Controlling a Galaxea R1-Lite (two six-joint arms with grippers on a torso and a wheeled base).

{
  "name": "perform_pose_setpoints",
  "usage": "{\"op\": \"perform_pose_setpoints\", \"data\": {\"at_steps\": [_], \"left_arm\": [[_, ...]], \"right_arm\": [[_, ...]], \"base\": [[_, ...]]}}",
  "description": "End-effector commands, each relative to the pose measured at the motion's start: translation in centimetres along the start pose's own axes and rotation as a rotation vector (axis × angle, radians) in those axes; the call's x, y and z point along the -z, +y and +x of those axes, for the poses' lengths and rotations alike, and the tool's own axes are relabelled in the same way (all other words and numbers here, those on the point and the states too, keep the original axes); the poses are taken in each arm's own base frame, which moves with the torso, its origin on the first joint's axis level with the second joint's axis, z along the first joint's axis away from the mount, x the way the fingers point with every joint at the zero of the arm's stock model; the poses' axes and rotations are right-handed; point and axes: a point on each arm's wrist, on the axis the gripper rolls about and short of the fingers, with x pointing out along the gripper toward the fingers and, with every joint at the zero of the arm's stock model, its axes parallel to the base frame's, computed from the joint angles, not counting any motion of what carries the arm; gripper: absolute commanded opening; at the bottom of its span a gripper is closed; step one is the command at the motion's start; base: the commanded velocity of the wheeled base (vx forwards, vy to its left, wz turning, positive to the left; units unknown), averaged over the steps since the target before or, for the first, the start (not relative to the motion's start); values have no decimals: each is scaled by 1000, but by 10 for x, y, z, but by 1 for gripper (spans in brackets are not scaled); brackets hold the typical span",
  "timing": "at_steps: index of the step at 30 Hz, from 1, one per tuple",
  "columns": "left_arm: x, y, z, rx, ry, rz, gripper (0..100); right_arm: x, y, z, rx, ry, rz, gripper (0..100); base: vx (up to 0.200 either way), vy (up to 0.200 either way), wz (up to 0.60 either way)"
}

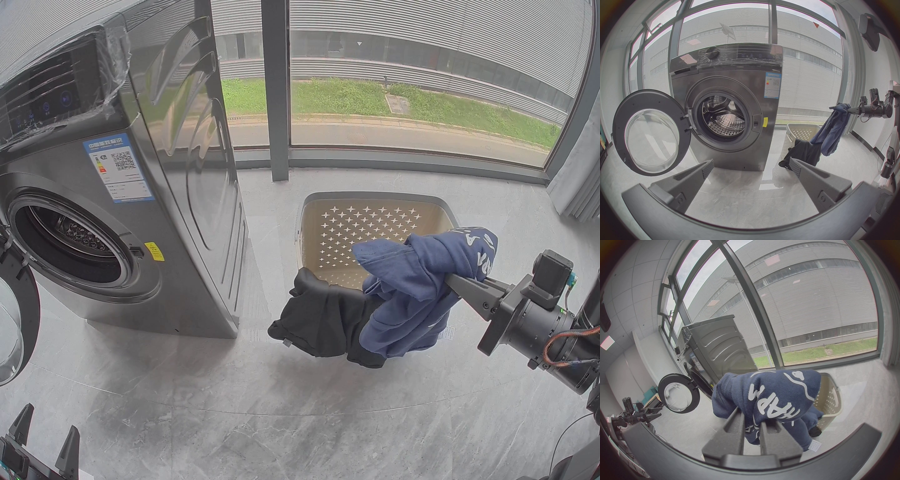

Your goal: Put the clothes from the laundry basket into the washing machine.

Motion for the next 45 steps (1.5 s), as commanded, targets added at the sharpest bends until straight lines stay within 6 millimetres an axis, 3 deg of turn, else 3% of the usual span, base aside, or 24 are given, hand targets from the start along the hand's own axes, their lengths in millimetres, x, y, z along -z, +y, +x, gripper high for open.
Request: {"op": "perform_pose_setpoints", "data": {"at_steps": [1,18,27,45], "left_arm": [[4,0,1,-1,16,0,100],[4,0,1,-1,16,0,100],[4,0,1,-1,16,0,100],[4,0,1,-1,16,0,100]], "right_arm": [[0,0,0,-3,2,-1,0],[1,1,4,-4,-9,1,0],[1,1,4,9,-9,1,0],[2,0,4,12,-7,5,0]], "base": [[0,200,0],[0,200,0],[0,0,0],[-200,0,0]]}}
